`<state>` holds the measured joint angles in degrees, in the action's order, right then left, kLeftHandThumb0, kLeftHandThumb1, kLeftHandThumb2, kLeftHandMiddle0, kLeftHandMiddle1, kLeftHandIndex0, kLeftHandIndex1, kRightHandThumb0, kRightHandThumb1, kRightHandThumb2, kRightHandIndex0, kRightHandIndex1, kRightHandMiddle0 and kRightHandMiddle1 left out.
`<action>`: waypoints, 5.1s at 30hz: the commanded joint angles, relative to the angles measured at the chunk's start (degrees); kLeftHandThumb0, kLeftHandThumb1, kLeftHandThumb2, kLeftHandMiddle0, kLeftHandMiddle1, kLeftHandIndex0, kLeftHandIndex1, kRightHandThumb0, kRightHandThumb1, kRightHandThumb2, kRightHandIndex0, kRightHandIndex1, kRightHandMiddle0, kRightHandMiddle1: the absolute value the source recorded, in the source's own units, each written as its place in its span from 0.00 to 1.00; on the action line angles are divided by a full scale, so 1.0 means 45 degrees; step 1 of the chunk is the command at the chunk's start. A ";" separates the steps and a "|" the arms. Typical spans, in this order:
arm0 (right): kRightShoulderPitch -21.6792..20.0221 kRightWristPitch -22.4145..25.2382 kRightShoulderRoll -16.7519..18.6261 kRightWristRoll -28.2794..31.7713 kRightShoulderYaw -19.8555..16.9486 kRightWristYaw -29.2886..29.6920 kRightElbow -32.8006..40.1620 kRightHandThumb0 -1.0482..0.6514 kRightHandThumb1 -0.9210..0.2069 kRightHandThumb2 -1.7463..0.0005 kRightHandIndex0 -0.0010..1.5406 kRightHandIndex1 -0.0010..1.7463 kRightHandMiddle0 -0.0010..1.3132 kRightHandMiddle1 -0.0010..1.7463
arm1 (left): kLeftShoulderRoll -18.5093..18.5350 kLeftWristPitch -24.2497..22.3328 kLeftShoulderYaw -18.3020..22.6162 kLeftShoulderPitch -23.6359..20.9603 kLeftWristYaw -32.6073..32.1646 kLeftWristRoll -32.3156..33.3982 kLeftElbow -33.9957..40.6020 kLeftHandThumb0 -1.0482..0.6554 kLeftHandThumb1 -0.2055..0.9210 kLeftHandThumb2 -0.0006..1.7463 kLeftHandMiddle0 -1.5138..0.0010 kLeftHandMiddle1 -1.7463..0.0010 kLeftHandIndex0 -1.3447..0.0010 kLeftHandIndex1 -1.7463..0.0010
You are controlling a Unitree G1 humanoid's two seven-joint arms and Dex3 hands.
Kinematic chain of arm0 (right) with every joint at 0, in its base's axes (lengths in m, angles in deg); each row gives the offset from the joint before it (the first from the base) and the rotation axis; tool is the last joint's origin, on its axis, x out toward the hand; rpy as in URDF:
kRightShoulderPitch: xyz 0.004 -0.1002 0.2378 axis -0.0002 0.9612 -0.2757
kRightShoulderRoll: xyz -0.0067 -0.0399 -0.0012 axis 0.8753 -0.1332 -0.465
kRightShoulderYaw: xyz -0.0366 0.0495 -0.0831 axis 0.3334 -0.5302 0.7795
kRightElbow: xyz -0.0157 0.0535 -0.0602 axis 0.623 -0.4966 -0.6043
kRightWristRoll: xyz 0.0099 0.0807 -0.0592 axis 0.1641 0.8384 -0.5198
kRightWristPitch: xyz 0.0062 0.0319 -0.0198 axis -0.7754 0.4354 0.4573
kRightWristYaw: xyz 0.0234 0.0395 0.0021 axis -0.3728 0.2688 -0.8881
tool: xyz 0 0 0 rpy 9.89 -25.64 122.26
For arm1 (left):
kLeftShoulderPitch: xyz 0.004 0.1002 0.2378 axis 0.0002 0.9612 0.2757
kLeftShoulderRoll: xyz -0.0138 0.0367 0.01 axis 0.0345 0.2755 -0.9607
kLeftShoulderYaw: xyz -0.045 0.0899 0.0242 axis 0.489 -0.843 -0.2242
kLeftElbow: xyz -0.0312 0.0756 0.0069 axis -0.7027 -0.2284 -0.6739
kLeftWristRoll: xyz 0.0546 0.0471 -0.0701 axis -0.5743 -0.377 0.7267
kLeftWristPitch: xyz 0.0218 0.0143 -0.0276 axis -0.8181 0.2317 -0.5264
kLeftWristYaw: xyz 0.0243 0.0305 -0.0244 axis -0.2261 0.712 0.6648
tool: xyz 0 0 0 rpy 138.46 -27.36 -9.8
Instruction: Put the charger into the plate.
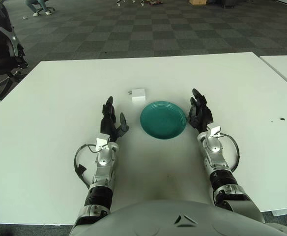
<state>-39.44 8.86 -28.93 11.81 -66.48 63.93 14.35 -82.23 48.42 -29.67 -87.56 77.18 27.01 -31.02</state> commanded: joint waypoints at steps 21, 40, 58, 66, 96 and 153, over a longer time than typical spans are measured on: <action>0.1555 0.0554 0.0840 0.0113 0.0175 -0.0004 -0.2970 0.05 0.00 0.43 0.10 0.00 0.00 0.16 | 0.5812 -0.0101 -0.3244 -0.7992 -0.4646 -0.8215 -0.5542 0.02 1.00 0.41 0.76 0.98 1.00 0.41; 0.1908 0.0352 0.0967 -0.0211 0.0653 -0.0051 -0.2760 0.03 0.00 0.44 0.09 0.00 0.00 0.12 | 0.5249 -0.1798 -0.7347 -1.1944 -0.2178 -1.0607 -1.1100 0.00 1.00 0.17 0.93 1.00 1.00 0.71; 0.2561 0.0385 0.0913 -0.0561 0.1172 0.0333 -0.2130 0.03 0.00 0.43 0.08 0.00 0.00 0.13 | 0.4683 -0.1793 -0.7315 -1.2434 0.1049 -0.9435 -1.1744 0.00 1.00 0.15 0.97 1.00 1.00 0.77; 0.2683 0.0512 0.0950 -0.0630 0.1354 0.0633 -0.1915 0.03 0.00 0.43 0.08 0.00 0.00 0.13 | 0.4380 -0.2107 -0.7519 -1.2637 0.1627 -0.9455 -1.1875 0.00 1.00 0.17 0.95 0.99 1.00 0.71; 0.2992 -0.0120 0.1028 -0.0090 0.1500 0.0501 -0.1701 0.02 0.00 0.44 0.04 0.00 0.00 0.05 | 0.2733 -0.5040 -0.6905 -1.3152 0.0421 -0.8854 -1.2225 0.00 1.00 0.29 0.91 0.99 1.00 0.44; 0.2787 -0.0287 0.1076 0.0591 0.0342 0.0187 -0.2448 0.13 0.00 0.44 0.02 0.00 0.00 0.10 | 0.3016 -0.5569 -0.9240 -1.2955 0.3692 -1.0307 -1.2639 0.00 1.00 0.44 0.66 0.97 0.92 0.38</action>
<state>-39.78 6.09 -27.49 11.99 -63.61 64.91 14.58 -69.70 22.84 -69.45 -147.05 90.00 -17.65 -86.21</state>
